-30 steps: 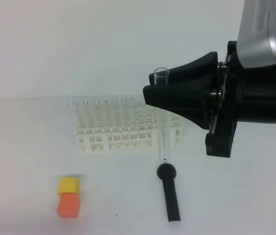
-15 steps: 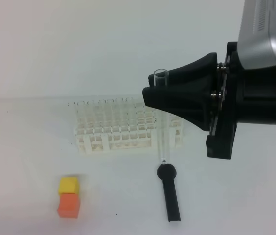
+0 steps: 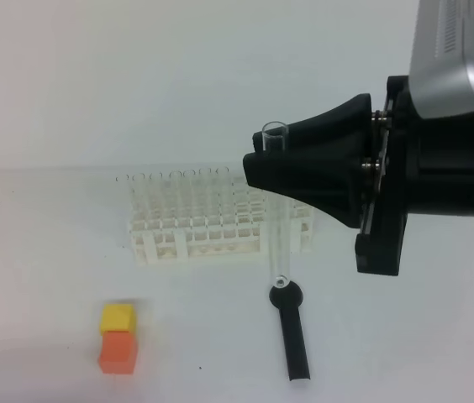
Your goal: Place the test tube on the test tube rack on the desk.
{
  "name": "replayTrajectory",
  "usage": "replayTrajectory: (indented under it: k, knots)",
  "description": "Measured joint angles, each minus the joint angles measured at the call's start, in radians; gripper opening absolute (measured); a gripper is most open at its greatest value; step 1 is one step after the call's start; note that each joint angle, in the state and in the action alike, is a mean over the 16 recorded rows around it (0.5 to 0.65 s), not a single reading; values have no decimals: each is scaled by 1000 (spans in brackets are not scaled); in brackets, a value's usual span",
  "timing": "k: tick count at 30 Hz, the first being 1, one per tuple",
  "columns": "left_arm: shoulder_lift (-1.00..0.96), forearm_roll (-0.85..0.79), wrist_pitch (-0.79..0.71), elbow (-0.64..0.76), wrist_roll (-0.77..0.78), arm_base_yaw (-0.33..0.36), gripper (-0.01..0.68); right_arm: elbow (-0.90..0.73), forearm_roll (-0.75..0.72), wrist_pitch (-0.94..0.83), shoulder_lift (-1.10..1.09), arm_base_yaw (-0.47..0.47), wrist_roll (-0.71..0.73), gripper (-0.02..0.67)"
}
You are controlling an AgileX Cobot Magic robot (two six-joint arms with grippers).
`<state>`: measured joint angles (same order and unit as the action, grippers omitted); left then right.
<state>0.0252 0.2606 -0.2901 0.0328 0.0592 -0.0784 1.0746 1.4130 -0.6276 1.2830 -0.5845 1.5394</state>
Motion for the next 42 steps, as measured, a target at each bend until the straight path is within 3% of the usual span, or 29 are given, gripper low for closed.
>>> replayTrajectory:
  k: [9, 17, 34, 42]
  knots:
    - [0, -43, -20, 0, -289, 111, -1, 0, 0, 0, 0, 0, -1, 125]
    - [0, -51, -34, 0, -378, 171, -1, 0, 0, 0, 0, 0, -2, 125]
    - [0, -73, -34, 0, -369, 175, -1, 0, -22, -8, 0, 0, -4, 125]
    - [0, -124, -29, 0, -369, 122, -1, 0, -58, -15, 0, 0, -4, 125]
